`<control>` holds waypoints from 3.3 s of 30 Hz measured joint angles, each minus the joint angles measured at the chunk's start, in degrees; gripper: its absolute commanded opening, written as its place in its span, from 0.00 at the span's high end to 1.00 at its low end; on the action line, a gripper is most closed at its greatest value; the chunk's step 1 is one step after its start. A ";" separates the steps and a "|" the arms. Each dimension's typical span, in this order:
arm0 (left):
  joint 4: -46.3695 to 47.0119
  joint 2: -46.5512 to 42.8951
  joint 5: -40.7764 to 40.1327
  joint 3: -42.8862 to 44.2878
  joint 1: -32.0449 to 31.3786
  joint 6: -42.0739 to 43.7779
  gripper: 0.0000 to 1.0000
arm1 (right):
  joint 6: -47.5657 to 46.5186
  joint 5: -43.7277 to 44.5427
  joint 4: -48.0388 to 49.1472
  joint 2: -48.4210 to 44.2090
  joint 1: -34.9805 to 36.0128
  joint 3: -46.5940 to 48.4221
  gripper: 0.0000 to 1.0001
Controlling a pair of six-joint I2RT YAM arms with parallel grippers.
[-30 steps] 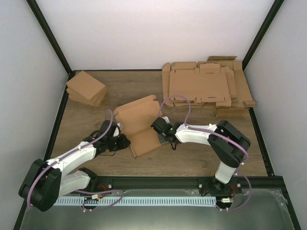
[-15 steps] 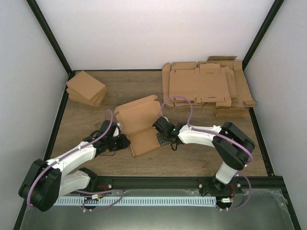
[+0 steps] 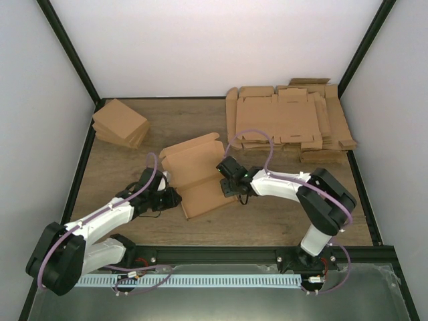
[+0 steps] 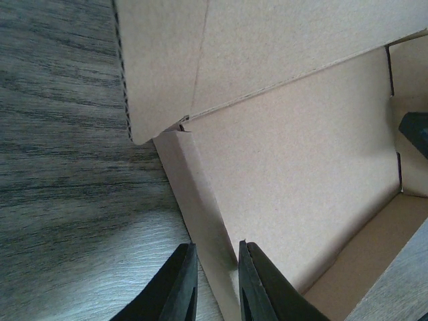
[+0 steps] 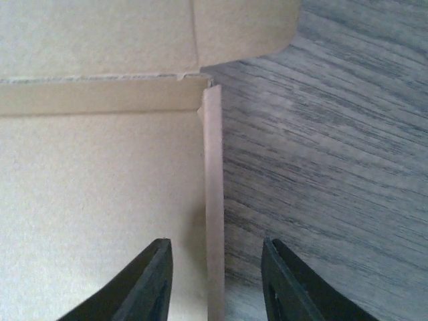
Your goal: Fold the paper box
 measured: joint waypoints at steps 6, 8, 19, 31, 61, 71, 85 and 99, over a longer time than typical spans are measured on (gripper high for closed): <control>-0.11 0.00 -0.07 0.00 -0.11 0.00 0.79 | -0.33 3.30 -0.17 2.58 -0.02 1.88 0.92; -0.15 0.00 -0.09 0.00 -0.11 -0.02 0.79 | -0.74 4.37 -0.37 2.71 -0.02 1.88 0.94; -0.17 -1.79 -1.18 0.00 -0.57 -0.28 0.36 | -0.50 6.93 -0.04 2.69 -0.09 1.73 0.59; -2.56 -6.67 -6.73 5.73 5.92 2.38 0.14 | -3.39 -9.35 6.69 -9.77 -10.27 -5.05 0.12; -11.32 12.35 -16.44 28.59 7.76 13.88 0.54 | -23.12 -40.52 -3.32 13.68 -24.22 32.50 0.53; -13.18 16.04 -16.92 28.85 7.76 15.74 0.60 | -24.28 -40.11 -6.58 14.25 -23.69 33.07 0.65; -13.57 15.19 -14.80 30.69 7.96 16.28 0.96 | -23.91 -35.60 -8.63 15.21 -20.52 33.57 0.92; -8.87 11.91 -19.52 31.82 6.05 14.88 0.96 | -15.15 -23.43 -0.96 3.78 -16.35 24.83 0.97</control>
